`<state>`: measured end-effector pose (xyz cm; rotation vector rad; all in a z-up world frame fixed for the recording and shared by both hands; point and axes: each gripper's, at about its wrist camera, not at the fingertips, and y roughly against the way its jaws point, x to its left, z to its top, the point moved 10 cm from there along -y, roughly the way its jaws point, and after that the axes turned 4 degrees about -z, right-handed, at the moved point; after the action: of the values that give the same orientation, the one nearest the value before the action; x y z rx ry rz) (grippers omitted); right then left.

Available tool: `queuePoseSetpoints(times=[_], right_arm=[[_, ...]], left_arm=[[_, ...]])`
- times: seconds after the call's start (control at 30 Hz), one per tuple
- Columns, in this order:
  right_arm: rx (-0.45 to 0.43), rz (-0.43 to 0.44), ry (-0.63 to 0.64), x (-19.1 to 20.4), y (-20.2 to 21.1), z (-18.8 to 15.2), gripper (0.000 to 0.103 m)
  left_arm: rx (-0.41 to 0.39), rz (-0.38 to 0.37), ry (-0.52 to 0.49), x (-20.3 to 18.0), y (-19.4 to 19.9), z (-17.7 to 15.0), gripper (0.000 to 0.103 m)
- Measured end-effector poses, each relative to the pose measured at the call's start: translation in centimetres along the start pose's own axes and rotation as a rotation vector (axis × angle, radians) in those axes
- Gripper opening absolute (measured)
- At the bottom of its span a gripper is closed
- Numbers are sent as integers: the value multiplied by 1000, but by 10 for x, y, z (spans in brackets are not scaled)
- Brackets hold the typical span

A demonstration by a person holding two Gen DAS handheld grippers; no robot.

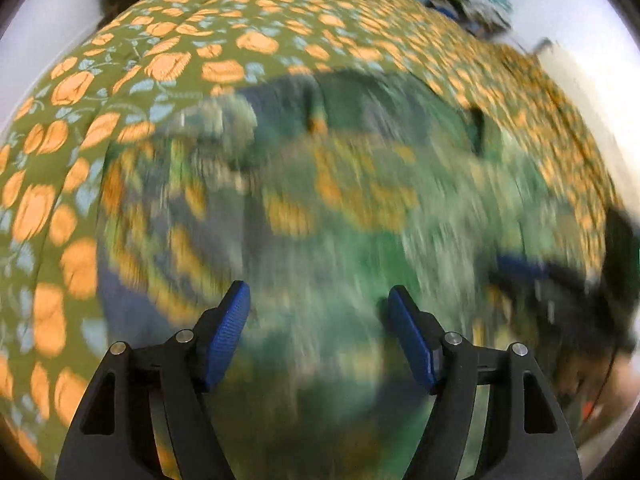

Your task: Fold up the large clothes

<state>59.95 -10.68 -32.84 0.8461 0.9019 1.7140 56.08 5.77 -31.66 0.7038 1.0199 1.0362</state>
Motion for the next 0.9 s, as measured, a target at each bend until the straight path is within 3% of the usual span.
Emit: queuePoseSetpoints(times=[0.1, 0.2, 0.23, 0.33, 0.43, 0.5, 0.67, 0.9], right_arm=[[0, -15, -8, 2, 12, -2, 34], [-35, -21, -29, 4, 43, -6, 35], [-51, -23, -34, 3, 58, -10, 39], [-103, -69, -23, -6, 102, -28, 68], [-136, -138, 2, -21, 144, -52, 77], [-140, -190, 4, -33, 168, -71, 78], [-187, -232, -68, -63, 231, -122, 78], [-277, -240, -252, -94, 301, -187, 78]], left_arm=[[49, -8, -39, -10, 21, -36, 73], [29, 14, -89, -19, 57, -57, 77], [17, 15, -93, -21, 69, -60, 79], [-51, 34, -113, -29, 115, -74, 84], [-125, 97, -170, -35, 160, -83, 91], [-170, 160, -191, -37, 187, -94, 98], [-221, 280, -213, -30, 234, -124, 99], [-320, 292, -145, -44, 264, -162, 99]])
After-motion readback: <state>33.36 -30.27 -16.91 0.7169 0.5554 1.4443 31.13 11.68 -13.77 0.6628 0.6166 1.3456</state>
